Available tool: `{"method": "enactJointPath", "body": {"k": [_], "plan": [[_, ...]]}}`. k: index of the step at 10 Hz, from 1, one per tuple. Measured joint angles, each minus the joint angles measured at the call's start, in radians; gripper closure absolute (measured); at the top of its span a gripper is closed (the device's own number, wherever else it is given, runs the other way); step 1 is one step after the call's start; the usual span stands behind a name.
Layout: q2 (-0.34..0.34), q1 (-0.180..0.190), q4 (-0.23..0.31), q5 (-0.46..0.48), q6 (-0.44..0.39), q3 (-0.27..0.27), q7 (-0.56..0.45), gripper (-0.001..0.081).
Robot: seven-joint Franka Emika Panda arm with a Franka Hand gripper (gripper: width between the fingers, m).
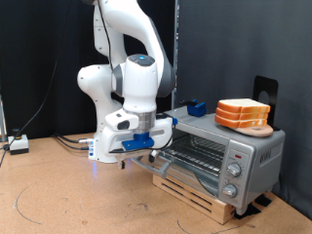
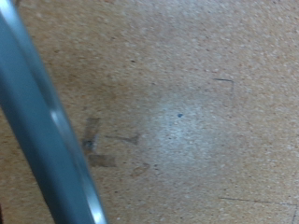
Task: Make a piece of toast with the oven
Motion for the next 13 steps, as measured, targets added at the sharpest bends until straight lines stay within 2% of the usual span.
{"method": "enactJointPath", "body": {"k": [3, 8, 11, 13], "plan": [[0.075, -0.024, 0.0, -0.077, 0.051, -0.019, 0.047, -0.0003], [0.221, -0.041, 0.02, -0.086, 0.149, -0.04, 0.071, -0.0003], [0.25, -0.042, 0.022, -0.107, 0.181, -0.05, 0.071, -0.0003], [0.242, -0.043, 0.007, -0.215, 0.214, -0.093, 0.075, -0.0003]]}}
